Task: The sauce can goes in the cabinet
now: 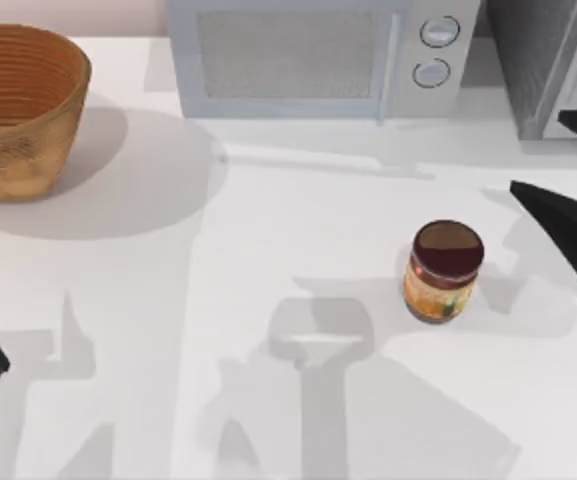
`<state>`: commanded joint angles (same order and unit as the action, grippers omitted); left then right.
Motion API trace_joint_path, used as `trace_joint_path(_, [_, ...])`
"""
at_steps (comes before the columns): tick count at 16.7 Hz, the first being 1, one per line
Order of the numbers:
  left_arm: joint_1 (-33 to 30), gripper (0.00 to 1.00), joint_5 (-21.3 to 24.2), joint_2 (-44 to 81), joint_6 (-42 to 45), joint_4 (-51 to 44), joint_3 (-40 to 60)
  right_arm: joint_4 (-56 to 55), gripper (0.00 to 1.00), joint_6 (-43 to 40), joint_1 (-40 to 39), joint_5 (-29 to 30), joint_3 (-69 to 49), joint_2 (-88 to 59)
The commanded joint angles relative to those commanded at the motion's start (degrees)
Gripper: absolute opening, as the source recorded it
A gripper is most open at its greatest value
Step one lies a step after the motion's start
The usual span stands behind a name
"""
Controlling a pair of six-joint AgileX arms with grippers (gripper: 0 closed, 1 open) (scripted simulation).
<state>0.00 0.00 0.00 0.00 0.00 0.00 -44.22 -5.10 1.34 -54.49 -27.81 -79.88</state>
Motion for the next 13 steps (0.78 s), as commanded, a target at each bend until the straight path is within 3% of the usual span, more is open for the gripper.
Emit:
trace_joint_path(7, [0.0,1.0,0.0,0.0,0.0,0.0,0.0,-20.36,1.0,-4.41,1.81,-22.57,-12.96,-36.04])
trace_joint_path(13, [0.0,1.0,0.0,0.0,0.0,0.0,0.0,-31.27,1.0,-7.79,2.34,-34.87,-19.77,-56.22])
